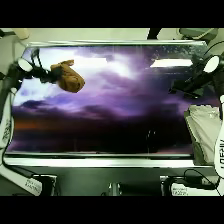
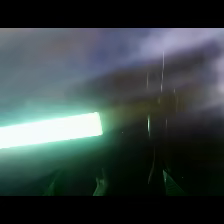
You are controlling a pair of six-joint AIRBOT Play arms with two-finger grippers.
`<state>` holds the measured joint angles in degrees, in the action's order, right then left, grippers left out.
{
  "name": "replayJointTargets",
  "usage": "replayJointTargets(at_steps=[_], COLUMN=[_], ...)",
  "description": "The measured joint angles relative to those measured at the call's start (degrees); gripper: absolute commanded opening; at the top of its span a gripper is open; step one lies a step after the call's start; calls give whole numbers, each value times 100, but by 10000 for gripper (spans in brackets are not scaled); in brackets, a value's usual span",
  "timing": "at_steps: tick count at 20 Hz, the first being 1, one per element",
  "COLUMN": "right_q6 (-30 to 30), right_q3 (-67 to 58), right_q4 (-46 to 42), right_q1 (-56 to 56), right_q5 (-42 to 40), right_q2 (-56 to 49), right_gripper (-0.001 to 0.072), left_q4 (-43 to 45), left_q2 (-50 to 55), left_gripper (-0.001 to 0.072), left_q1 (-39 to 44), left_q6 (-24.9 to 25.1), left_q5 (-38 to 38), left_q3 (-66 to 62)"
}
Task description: Fold the shirts.
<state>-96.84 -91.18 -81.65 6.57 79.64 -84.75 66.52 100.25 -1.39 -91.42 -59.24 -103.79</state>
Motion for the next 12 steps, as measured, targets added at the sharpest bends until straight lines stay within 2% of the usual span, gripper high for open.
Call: replayJointTargets(at_steps=[3, 6, 9, 12], right_q6=[50, 76, 44, 22], right_q3=[0, -2, -4, -7], right_q4=[-144, -476, -721, -859], right_q1=[-2, -2, -2, -2], right_q5=[9, 35, 162, 372], right_q2=[662, 1552, 2479, 3248], right_gripper=[634, 634, 633, 632], left_q4=[-181, -212, -55, 262], left_q2=[-1346, -2424, -2905, -2776], left_gripper=[29, 29, 29, 32], left_q1=[588, 1506, 2656, 3633], left_q6=[601, 881, 935, 702], left_q5=[138, 247, 372, 623], left_q3=[-92, 0, 372, 1152])
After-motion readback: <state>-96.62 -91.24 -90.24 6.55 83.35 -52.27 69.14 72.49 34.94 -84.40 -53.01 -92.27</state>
